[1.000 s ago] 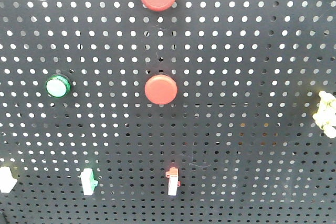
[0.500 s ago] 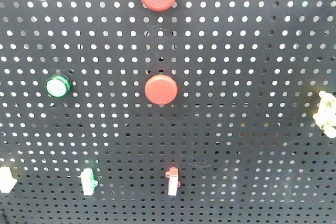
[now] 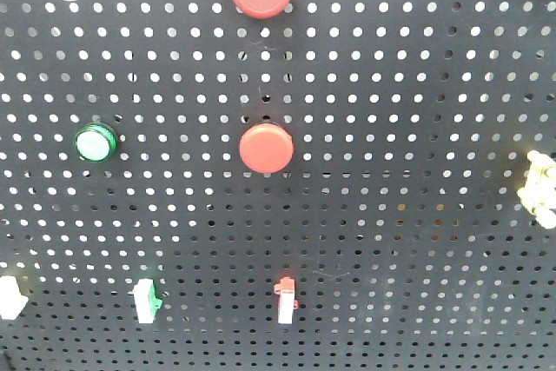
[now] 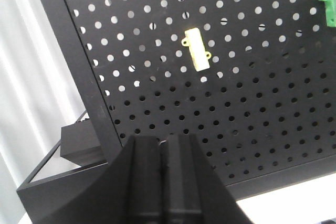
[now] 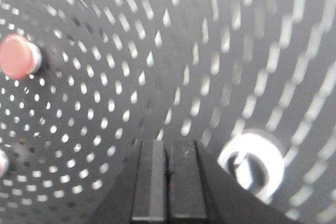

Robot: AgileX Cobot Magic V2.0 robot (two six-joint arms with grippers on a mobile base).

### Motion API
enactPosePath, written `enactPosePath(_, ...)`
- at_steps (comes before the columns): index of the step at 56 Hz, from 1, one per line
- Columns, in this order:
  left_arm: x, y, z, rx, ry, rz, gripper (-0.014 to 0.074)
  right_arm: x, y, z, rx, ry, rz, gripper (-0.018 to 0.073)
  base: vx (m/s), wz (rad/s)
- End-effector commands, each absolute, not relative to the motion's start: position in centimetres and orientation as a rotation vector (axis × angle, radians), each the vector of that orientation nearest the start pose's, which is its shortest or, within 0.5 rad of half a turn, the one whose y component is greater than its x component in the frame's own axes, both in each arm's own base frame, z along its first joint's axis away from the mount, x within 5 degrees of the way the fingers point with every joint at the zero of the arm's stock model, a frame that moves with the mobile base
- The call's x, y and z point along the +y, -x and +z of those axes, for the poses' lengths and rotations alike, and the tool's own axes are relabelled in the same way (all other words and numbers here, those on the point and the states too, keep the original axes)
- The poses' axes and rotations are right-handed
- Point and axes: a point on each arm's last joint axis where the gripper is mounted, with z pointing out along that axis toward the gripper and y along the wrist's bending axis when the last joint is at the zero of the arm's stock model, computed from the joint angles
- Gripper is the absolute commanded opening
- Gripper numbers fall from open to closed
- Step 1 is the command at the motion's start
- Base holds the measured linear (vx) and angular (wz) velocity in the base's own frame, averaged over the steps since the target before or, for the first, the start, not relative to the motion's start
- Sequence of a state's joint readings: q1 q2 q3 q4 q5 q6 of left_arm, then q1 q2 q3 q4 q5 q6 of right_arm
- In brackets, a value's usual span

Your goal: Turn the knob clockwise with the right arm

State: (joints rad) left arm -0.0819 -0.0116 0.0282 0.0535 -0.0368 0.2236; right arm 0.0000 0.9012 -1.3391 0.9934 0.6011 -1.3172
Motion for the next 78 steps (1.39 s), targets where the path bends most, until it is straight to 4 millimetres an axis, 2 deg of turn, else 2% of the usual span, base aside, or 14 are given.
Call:
enactPosePath(1, -0.5, -5.5, 20.4, 1.383, -0.254, 0.144, -0.0006, 3.8, -13.5, 53.9, 1.174, 0.66, -0.113, 0.0193, 0.0, 0.0)
enactPosePath(8, -0.5, -5.5, 20.4, 1.383, -0.254, 0.144, -0.0006, 3.5, -13.6, 54.1, 1.157, 0.663, -0.197, 0.0296, 0.0, 0.0)
enactPosePath(15, -0.5, -5.5, 20.4, 1.383, -0.254, 0.144, -0.0006, 2.9, -13.9, 54.4, 1.141, 0.608, -0.248, 0.0333, 0.0, 0.0)
enactPosePath(40, -0.5, -5.5, 20.4, 1.383, -0.254, 0.144, -0.0006, 2.9, -16.4, 53.5, 1.197, 0.62, -0.248, 0.0274, 0.0, 0.0)
enactPosePath(54, -0.5, -5.5, 20.4, 1.383, -0.254, 0.144, -0.0006, 2.8, -16.7, 53.1, 1.22, 0.672, -0.296, 0.0219, 0.0, 0.0)
enactPosePath(73, -0.5, -5.5, 20.4, 1.383, -0.254, 0.144, -0.0006, 2.7, -17.0, 52.9, 1.234, 0.703, -0.343, 0.0203, 0.0, 0.0)
enactPosePath(78, -0.5, -5.5, 20.4, 1.383, -0.254, 0.144, -0.0006, 2.7, -17.1, 52.8, 1.237, 0.707, -0.35, 0.0169, 0.0, 0.0)
